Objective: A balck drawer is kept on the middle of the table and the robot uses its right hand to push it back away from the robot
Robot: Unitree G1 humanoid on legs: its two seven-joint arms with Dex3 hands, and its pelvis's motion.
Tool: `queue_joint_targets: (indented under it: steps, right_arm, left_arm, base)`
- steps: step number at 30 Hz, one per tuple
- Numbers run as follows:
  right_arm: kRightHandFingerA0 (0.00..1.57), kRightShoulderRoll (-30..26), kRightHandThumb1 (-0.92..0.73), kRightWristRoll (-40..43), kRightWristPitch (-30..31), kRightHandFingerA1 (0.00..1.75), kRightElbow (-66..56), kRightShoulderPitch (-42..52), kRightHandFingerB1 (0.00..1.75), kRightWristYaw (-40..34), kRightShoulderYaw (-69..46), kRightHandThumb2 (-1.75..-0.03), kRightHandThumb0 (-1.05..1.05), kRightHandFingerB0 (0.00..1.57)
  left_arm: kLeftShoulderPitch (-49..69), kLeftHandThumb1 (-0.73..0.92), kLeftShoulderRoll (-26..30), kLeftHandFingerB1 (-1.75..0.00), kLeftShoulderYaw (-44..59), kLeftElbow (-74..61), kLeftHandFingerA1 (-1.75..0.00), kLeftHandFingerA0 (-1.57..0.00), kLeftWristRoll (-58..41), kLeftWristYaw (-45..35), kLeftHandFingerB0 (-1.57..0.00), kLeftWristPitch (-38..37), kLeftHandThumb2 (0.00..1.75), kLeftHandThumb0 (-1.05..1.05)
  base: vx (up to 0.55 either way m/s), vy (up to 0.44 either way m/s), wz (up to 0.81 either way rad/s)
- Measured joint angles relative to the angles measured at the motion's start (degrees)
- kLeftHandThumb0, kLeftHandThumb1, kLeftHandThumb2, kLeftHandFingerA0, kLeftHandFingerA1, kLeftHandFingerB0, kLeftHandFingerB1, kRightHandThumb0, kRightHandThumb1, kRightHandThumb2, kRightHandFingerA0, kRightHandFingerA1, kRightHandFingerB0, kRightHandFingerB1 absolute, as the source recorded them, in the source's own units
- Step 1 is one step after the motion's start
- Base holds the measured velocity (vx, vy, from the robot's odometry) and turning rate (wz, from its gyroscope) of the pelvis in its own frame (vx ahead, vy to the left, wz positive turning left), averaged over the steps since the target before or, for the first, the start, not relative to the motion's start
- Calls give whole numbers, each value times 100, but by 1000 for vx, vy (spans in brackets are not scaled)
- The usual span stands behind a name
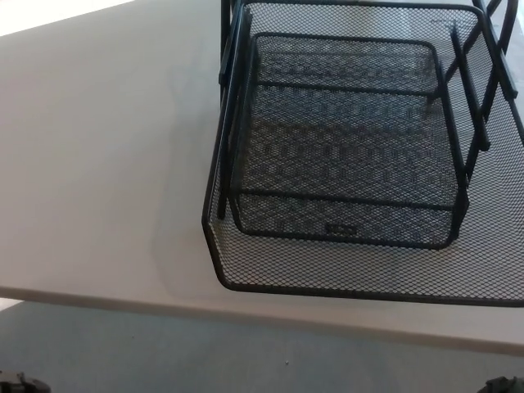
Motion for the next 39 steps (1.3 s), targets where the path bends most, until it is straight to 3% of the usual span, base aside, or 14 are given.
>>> queue_joint_targets:
  steps: [8, 9, 13, 24, 25, 26, 27, 32, 33, 35, 36, 37, 38, 39]
  right_arm:
    - [73, 0, -69, 13, -337, 61, 52, 52, 43, -19, -152, -61, -46, 63]
    - [64, 0, -71, 27, -360, 48, 48, 62, 39, -3, -181, -62, -47, 52]
    - [47, -9, -70, 223, -433, 39, -226, 174, 34, 313, -377, -62, -54, 36]
    - [46, -489, -70, 648, -426, 37, -1900, 979, 33, 1230, -564, -63, -58, 37]
    - [45, -546, -72, 689, -427, 37, -2094, 1089, 33, 1293, -590, -63, -61, 36]
    - [45, -614, -72, 737, -427, 37, -2304, 1223, 33, 1360, -625, -63, -61, 36]
    - [45, -667, -72, 778, -429, 37, -2487, 1340, 33, 1418, -659, -64, -62, 35]
    - [45, -932, -71, 1007, -436, 37, -3470, 1951, 33, 1705, -864, -63, -62, 35]
    - [46, -959, -75, 1042, -436, 37, -3591, 2025, 33, 1741, -894, -63, -64, 36]
    - [45, -1066, -71, 1144, -437, 39, -4005, 2278, 34, 1860, -988, -64, -67, 33]
    - [44, -1131, -71, 1200, -438, 39, -4206, 2402, 34, 1923, -1030, -63, -65, 33]
    - [44, -1194, -71, 1262, -441, 39, -4414, 2531, 34, 1991, -1076, -63, -65, 33]
    - [43, -1264, -71, 1331, -445, 39, -4624, 2654, 33, 2062, -1121, -64, -67, 32]
    - [43, -1299, -71, 1364, -446, 39, -4725, 2712, 33, 2098, -1144, -64, -68, 32]
  left_arm:
    - [1, 65, 11, -42, 9, 163, -52, -34, -1, -179, -16, -276, 102, -63]
    - [1, 83, 11, -31, 11, 174, -34, -37, -1, -184, -30, -288, 65, -65]
    - [-3, 86, 9, -30, 23, 238, -33, -37, -1, -198, -28, -333, 66, -68]
    - [-27, 84, -2, -31, 12, 241, -33, -37, 8, -197, -31, -333, 66, -67]
    - [-28, 69, -5, -42, 12, 240, -51, -34, 9, -197, -17, -333, 103, -69]
    - [-29, 69, -10, -42, 11, 240, -51, -34, 9, -197, -17, -333, 103, -69]
    - [-30, 83, -14, -31, 11, 240, -33, -37, 9, -197, -31, -333, 66, -68]
    - [-36, 83, -21, -31, 9, 240, -33, -37, 12, -197, -31, -333, 65, -67]
    - [-36, 68, -21, -42, 9, 240, -51, -34, 13, -197, -17, -333, 102, -68]
    - [-38, 67, -24, -42, 9, 240, -52, -34, 15, -197, -17, -333, 101, -67]
    - [-39, 82, -24, -31, 9, 240, -34, -37, 16, -197, -31, -333, 65, -66]
    - [-39, 82, -25, -31, 8, 240, -34, -37, 18, -197, -31, -333, 65, -66]
    - [-39, 67, -25, -42, 9, 240, -51, -34, 20, -197, -17, -333, 101, -68]
    - [-39, 68, -25, -42, 8, 240, -50, -34, 20, -197, -19, -333, 101, -70]
  base:
    - [53, -1, 1]
    - [0, 0, 0]
    - [0, 0, 0]
    - [0, 0, 0]
    - [0, 0, 0]
    - [0, 0, 0]
    - [0, 0, 0]
    - [0, 0, 0]
    - [0, 0, 0]
    - [0, 0, 0]
    - [0, 0, 0]
    - [0, 0, 0]
    - [0, 0, 0]
    - [0, 0, 0]
